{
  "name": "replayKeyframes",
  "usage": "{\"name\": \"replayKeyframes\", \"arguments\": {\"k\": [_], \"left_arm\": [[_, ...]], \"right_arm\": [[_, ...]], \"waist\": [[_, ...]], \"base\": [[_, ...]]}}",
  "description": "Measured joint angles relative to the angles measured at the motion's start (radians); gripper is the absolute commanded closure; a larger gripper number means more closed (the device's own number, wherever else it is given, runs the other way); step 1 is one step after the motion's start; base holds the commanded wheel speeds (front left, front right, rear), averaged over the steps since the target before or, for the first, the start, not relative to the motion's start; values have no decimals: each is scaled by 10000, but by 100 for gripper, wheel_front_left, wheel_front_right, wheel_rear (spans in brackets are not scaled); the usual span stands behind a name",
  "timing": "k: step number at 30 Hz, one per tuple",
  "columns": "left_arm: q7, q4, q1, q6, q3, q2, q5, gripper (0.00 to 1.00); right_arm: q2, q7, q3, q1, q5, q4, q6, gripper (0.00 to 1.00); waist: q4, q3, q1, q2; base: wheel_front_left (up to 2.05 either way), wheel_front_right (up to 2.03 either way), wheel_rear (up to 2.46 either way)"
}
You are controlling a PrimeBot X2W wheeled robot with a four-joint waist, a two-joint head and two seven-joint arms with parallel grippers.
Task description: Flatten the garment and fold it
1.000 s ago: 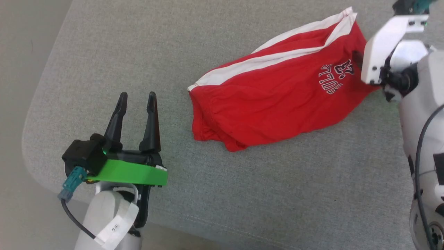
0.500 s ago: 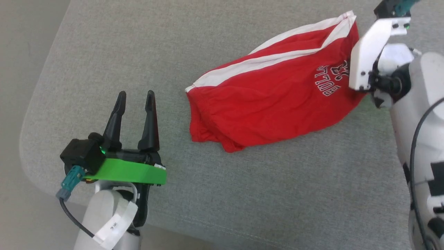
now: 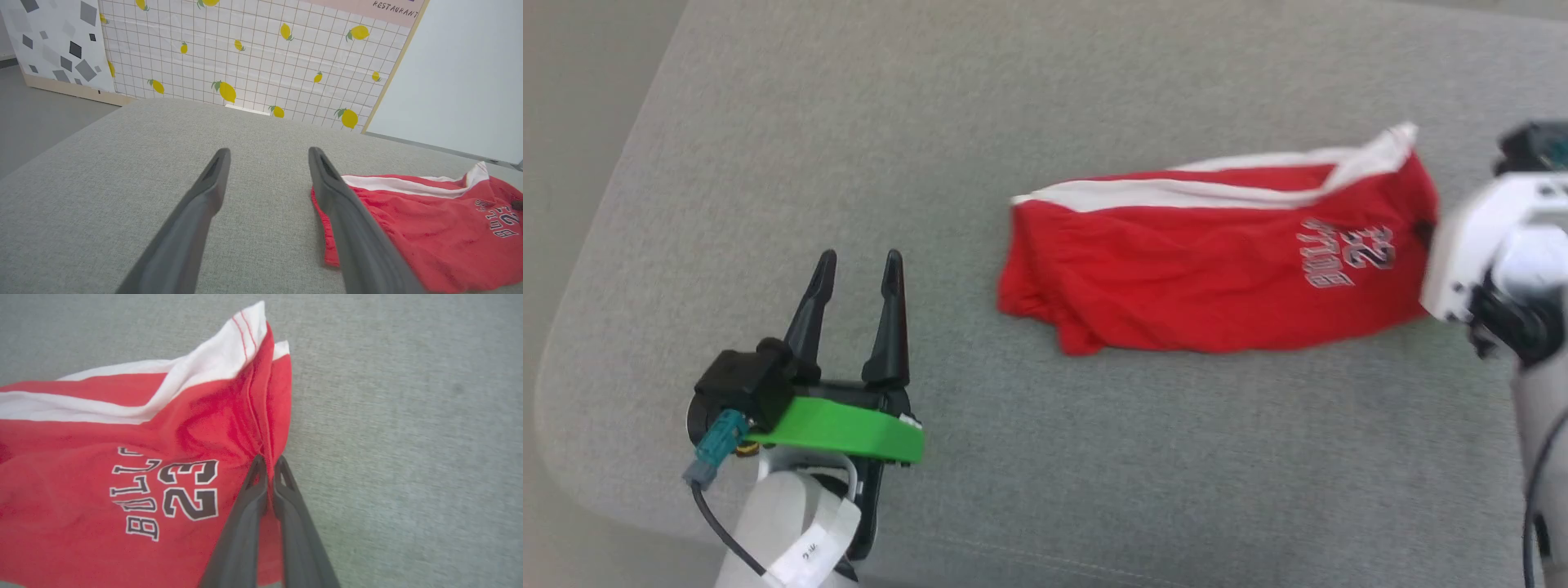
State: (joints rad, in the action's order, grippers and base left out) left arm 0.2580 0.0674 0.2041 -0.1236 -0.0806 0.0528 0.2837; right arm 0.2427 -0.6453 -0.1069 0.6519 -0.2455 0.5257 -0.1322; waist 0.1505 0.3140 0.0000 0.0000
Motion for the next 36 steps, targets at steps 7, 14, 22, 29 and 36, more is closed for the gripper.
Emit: {"name": "replayKeyframes", "arguments": {"k": [7,14,22,29,36], "left_arm": [[0,244,-157,0,-155,-2,-111,0],[0,359,-185,0,-443,0,-113,0],[0,481,-192,-2,-683,31,-111,0],[0,483,-171,-2,-786,58,-98,0],[0,497,-22,-2,-882,48,-61,0]], "right_arm": [[12,59,-1563,-1748,943,-1802,0,100],[-100,-82,-2113,-2636,1931,-3160,2,100],[-25,-510,-293,-2653,2370,-4498,2,100],[568,-1570,2821,-1538,1871,-5386,0,100],[807,-2080,5655,-95,1087,-4598,0,100]], "waist": [[-499,-521,0,0],[-824,-927,0,1],[-875,-1126,0,0],[-666,-979,0,0],[-317,-716,0,0]], "base": [[0,0,0],[0,0,0],[0,0,0],[0,0,0],[0,0,0]]}}
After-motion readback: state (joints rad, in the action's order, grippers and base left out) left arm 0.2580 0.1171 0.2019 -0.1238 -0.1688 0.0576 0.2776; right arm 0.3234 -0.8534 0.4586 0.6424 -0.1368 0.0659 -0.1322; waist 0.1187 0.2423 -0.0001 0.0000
